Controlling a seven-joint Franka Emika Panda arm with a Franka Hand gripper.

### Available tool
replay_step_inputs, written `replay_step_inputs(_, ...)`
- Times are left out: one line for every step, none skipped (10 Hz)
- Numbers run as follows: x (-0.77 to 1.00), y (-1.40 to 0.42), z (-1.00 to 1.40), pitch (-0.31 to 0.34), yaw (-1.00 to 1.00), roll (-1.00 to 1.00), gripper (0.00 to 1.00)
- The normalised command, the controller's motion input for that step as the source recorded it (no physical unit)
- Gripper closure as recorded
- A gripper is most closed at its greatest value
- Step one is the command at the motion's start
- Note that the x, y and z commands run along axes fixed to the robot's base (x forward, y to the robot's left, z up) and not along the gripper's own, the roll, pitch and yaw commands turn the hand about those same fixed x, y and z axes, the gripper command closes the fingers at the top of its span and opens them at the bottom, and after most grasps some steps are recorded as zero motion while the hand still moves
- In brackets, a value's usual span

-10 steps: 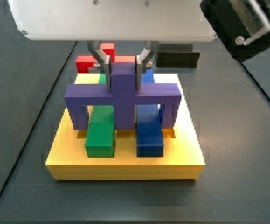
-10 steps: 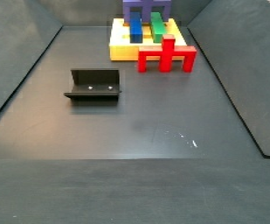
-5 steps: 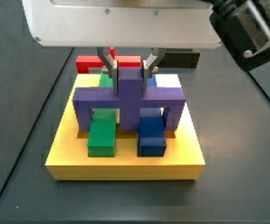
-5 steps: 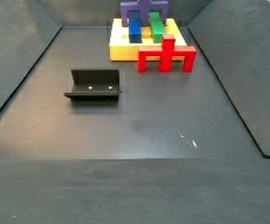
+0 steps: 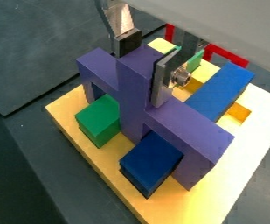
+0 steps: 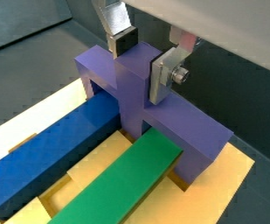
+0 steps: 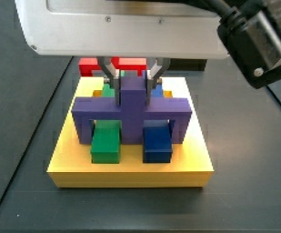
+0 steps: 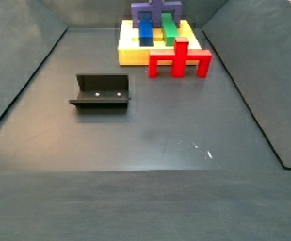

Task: Pick up the purple object. Move up. Place the purple object on the fixture. Regrasp the purple object. Move to above the board. Insert the purple object.
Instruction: Insert the purple object.

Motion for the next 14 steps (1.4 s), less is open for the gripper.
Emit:
replay_step_inputs(0.03, 0.11, -0.21, 0.067, 0.00, 0.10, 1.00)
replay_step_inputs(0.10, 0.01, -0.13, 0.086, 0.00, 0.10, 1.00)
replay_step_inputs(0.00, 0.00, -0.18, 0.044, 0.00, 0.09, 1.00)
replay_step_inputs(0.25, -0.01, 0.00, 0.137, 0.00, 0.11, 1.00)
replay_step_inputs(0.26, 0.00, 0.08, 0.163, 0.00, 0.09, 1.00)
replay_step_inputs(0.17, 0.00, 0.15, 0.187, 0.00, 0.10, 1.00)
replay_step_inputs(0.06, 0.00, 0.03, 0.173, 0.00, 0.15, 1.00)
replay_step_inputs(0.00, -0.01, -0.05, 0.113, 0.00, 0.17, 1.00)
replay_step_inputs(0.00, -0.07, -0.27, 0.057, -0.02, 0.16, 1.00)
replay_step_inputs(0.03, -0.08, -0.33, 0.067, -0.01, 0.17, 1.00)
replay_step_inputs(0.05, -0.10, -0.36, 0.071, -0.01, 0.18, 1.00)
replay_step_inputs(0.03, -0.13, -0.41, 0.050, -0.01, 0.18, 1.00)
replay_step_inputs(0.06, -0.11, -0.45, -0.010, 0.00, 0.04, 1.00)
replay_step_inputs(0.53, -0.14, -0.15, 0.061, 0.00, 0.04, 1.00)
